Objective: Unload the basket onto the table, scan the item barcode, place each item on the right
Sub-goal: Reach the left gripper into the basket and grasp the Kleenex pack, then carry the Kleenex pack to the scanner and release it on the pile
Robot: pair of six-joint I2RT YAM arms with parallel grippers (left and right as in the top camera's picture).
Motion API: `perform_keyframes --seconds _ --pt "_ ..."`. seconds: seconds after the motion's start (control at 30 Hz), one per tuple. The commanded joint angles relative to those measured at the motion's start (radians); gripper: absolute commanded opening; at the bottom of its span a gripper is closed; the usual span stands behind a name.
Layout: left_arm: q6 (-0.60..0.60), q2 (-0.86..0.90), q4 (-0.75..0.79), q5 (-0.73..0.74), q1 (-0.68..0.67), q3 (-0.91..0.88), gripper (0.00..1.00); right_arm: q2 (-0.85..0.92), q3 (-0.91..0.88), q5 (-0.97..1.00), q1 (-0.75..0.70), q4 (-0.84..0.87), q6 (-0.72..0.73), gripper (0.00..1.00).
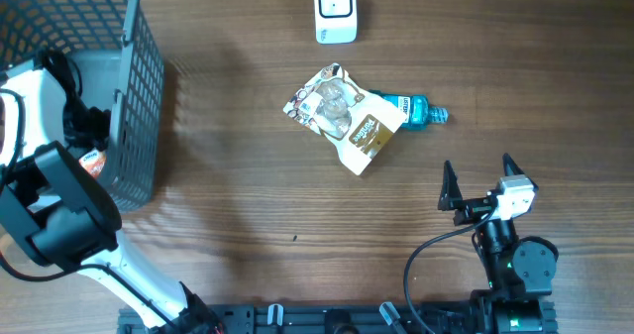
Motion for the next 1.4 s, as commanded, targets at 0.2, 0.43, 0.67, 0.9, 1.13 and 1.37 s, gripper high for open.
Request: perform_keyframes --seconds 0.2,0.43,0.67,0.9,1.13,1.37 --pt "0.006 0.006 0.174 0.001 0.003 -0.133 0.54 -0.006 0.0 0.003 -0.004 0.003 0.005 1.0" --pt "-0.002 -0.004 0.155 0.014 0.003 -0.106 0.04 -0.006 0.0 0.003 -0.004 0.003 0.005 1.0" --pt "-0.001 -0.198 0.031 0.393 0.003 0.209 0.04 -0.006 0.0 0.003 -0.004 0.003 0.005 0.99" --pt "-0.002 -0.626 0.088 0.513 -0.04 0.277 0.04 -0.006 0.0 0.003 -0.004 0.003 0.005 1.0" --pt "-0.002 -0.634 0.076 0.498 -0.57 0.245 0.04 -0.006 0.0 0.003 -0.004 0.003 0.004 1.0" --pt "-0.113 -0.22 0.11 0.347 -0.873 0.181 0.04 -0.006 0.0 0.003 -0.004 0.003 0.004 1.0"
